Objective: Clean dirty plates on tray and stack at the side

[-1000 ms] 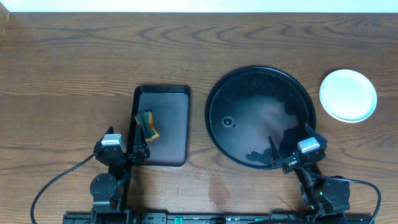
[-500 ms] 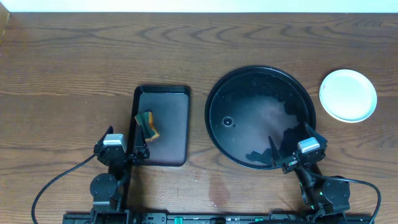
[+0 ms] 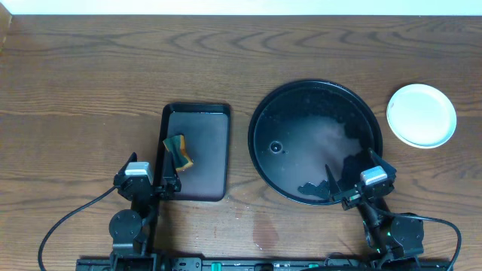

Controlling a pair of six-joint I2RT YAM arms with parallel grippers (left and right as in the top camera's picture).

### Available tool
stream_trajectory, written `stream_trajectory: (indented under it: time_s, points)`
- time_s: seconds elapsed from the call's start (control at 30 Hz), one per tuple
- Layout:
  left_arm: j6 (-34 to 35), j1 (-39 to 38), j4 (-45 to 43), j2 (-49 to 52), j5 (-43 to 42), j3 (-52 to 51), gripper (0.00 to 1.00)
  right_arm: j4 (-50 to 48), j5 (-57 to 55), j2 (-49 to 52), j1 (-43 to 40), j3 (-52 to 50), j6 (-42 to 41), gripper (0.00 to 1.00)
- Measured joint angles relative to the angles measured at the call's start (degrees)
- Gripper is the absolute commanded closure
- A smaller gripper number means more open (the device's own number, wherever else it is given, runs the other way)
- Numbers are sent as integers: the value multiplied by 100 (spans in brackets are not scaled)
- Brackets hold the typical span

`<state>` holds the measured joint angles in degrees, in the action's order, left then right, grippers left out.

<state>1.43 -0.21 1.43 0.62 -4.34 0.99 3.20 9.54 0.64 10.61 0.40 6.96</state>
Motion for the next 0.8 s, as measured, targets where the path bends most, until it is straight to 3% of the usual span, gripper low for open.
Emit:
stream_trajectory:
  time_s: [0.37, 0.8]
  points:
    - [0, 0, 0, 0, -2, 0, 16, 63, -538, -2, 0, 0, 70, 1]
    - [0, 0, 0, 0, -2, 0, 16, 59, -1349, -2, -337, 0, -656, 1]
